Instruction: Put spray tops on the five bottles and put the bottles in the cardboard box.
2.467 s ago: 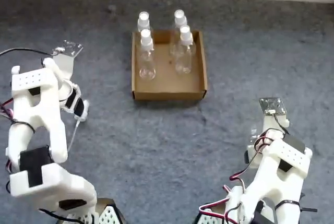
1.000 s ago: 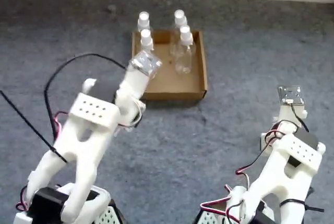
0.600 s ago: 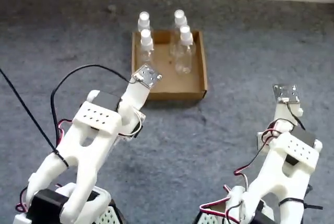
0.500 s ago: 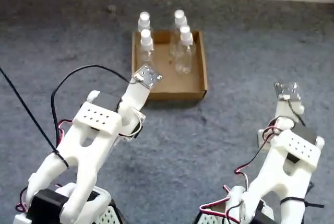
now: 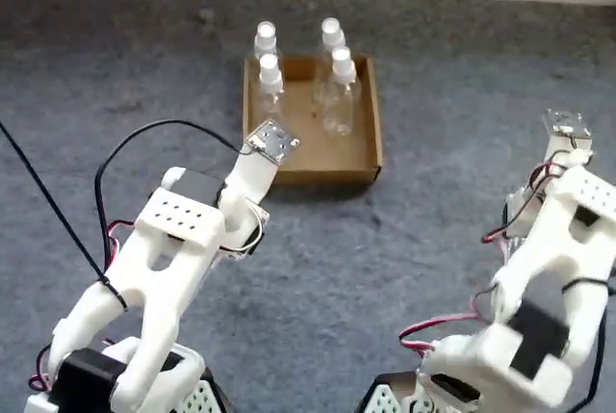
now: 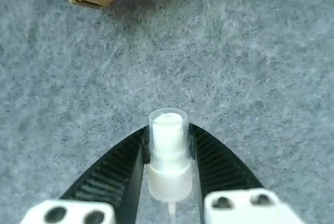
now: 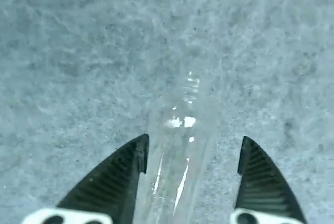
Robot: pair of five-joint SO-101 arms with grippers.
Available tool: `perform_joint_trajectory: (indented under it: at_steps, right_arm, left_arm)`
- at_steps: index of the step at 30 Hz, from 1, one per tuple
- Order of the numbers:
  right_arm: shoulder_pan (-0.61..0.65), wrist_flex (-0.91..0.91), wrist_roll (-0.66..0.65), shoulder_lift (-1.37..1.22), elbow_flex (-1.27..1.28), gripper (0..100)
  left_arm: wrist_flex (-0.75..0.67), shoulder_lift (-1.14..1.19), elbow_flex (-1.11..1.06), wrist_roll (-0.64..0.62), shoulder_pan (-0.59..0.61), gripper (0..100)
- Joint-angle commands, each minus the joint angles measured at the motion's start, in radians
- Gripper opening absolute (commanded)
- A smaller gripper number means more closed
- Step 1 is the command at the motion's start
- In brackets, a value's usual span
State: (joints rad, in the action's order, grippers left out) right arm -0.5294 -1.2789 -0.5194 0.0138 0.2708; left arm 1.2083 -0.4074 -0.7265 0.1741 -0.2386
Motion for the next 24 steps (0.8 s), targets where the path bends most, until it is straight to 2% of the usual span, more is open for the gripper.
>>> perform_joint_trajectory:
  at_steps: [1,7,13,24]
  right_arm:
    - [-0.005,-0.012,0.006,-0.058,-0.065,22.1]
    - [-0.004,-0.01,0.006,-0.151,-0.065,21.7]
    - [-0.005,0.105,0.064,-0.213,-0.062,21.7]
    - [0.012,0.105,0.107,-0.236,-0.07,21.7]
  left_arm:
    - [-0.012,-0.035,-0.002,-0.005,-0.013,0]
    - [-0.012,-0.035,-0.002,-0.005,-0.013,0]
    - [-0.012,-0.035,-0.002,-0.005,-0.013,0]
    - [-0.021,-0.028,-0.004,-0.005,-0.013,0]
